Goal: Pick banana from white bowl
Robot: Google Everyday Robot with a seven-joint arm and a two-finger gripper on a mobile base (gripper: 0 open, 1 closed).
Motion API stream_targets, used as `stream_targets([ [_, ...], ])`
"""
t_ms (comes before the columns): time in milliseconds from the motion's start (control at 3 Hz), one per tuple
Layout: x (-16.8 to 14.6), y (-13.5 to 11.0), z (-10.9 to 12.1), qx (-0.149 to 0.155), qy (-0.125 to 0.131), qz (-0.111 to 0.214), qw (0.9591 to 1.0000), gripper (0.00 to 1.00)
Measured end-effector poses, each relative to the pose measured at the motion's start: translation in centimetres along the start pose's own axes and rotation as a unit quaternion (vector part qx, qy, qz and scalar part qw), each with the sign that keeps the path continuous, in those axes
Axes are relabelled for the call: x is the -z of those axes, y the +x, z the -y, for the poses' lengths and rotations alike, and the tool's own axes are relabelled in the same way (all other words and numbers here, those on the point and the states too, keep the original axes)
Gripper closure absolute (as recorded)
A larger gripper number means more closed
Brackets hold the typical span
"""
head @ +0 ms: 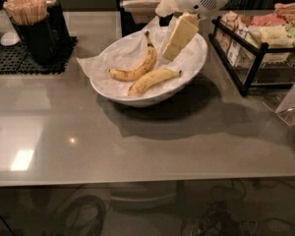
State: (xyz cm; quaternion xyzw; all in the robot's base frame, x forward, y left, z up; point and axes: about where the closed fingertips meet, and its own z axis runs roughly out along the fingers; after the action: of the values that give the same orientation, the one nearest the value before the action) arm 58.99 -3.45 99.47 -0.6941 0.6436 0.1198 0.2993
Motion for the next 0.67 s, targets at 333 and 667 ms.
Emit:
stream_targets([
  [333,-0.2,-0.1,-0.1,0.002,-0.001,0.000,1.0000,0.34],
  [667,-3.8,-0.3,-1.1,0.011,-0.036,0.018,0.9991,0.29],
])
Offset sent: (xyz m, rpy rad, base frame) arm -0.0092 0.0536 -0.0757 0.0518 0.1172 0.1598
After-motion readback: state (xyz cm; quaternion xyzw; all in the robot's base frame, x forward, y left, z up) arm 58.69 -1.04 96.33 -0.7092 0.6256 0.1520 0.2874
